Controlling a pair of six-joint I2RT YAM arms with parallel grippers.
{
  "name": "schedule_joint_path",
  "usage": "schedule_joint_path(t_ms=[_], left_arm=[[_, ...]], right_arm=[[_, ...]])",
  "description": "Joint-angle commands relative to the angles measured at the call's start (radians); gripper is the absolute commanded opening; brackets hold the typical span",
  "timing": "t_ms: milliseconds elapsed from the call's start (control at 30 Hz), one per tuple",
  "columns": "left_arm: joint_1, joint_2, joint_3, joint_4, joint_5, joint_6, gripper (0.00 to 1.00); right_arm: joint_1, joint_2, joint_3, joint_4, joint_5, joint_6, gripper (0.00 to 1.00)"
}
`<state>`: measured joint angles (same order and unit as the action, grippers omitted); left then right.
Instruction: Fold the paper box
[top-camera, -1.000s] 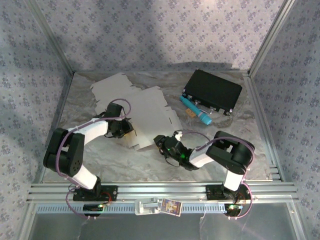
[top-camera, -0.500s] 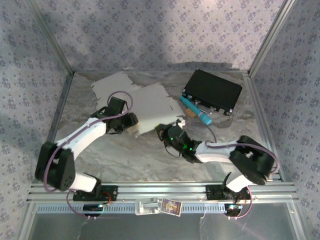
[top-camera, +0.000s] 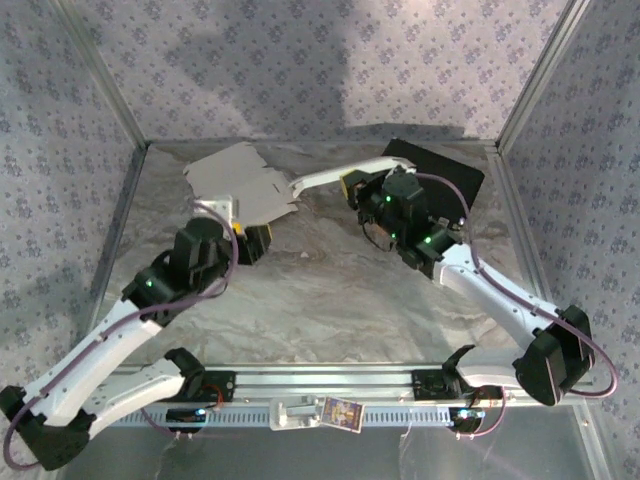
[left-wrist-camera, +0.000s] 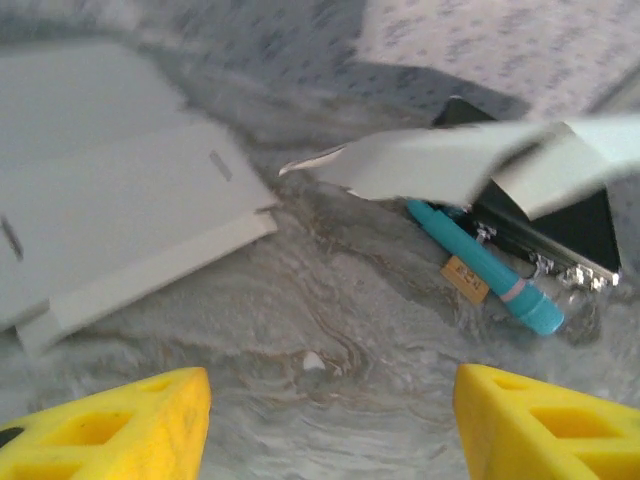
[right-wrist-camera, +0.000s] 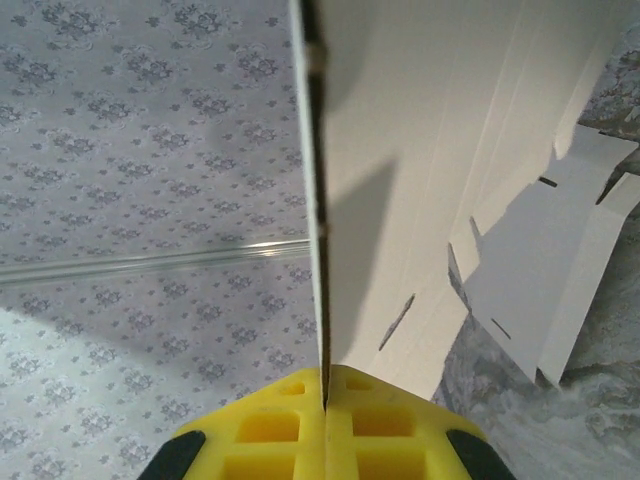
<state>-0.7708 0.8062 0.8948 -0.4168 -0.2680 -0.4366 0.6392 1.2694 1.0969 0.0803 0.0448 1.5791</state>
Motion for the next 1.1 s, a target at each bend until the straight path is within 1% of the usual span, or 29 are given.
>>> schedule_joint_path(t_ms=[0, 67, 133, 267, 333, 367, 433, 533, 600, 800, 933, 1000, 1067], left_arm=[[-0.093, -0.056, -0.097, 0.203, -0.043, 0.324, 0.66], [-0.119, -0.045, -0.11, 0.244, -0.071, 0.402, 0.67], [-0.12, -0.006, -0.104, 0.261, -0.119, 0.429, 0.73], [-0.119, 0.066, -0.098, 0.389, -0.204, 0.499, 0.77], [-0.107, 0.102, -0.088, 0.434, -0.22, 0.519, 0.78], [-0.091, 0.117, -0.08, 0.449, -0.203, 0.511, 0.78], [-0.058, 0.132, -0.075, 0.476, -0.136, 0.494, 0.78], [-0.044, 0.155, -0.068, 0.489, -0.107, 0.504, 0.77], [-0.035, 0.16, -0.069, 0.493, -0.069, 0.515, 0.76], [-0.025, 0.198, -0.046, 0.487, 0.019, 0.514, 0.71], [-0.023, 0.238, -0.013, 0.476, 0.061, 0.494, 0.6], [-0.025, 0.242, -0.004, 0.479, 0.085, 0.476, 0.59], [-0.025, 0.225, 0.0, 0.475, 0.117, 0.442, 0.63]], right_arm=[[-0.015, -0.02, 0.124, -0.206, -0.048, 0.014, 0.0], [-0.022, -0.02, 0.163, -0.252, -0.057, 0.027, 0.0], [-0.027, -0.019, 0.187, -0.279, -0.069, 0.048, 0.0], [-0.026, -0.018, 0.238, -0.383, -0.092, 0.086, 0.0], [-0.024, -0.02, 0.273, -0.462, -0.107, 0.101, 0.0], [-0.021, -0.021, 0.292, -0.506, -0.113, 0.108, 0.0], [-0.015, -0.021, 0.326, -0.589, -0.126, 0.124, 0.0], [0.001, -0.03, 0.351, -0.668, -0.122, 0.154, 0.0], [0.008, -0.037, 0.355, -0.704, -0.117, 0.167, 0.0], [0.013, -0.018, 0.377, -0.779, -0.158, 0.211, 0.0], [0.013, -0.01, 0.396, -0.807, -0.163, 0.227, 0.0], [0.012, -0.014, 0.394, -0.816, -0.157, 0.236, 0.0], [0.012, -0.019, 0.393, -0.831, -0.152, 0.248, 0.0]])
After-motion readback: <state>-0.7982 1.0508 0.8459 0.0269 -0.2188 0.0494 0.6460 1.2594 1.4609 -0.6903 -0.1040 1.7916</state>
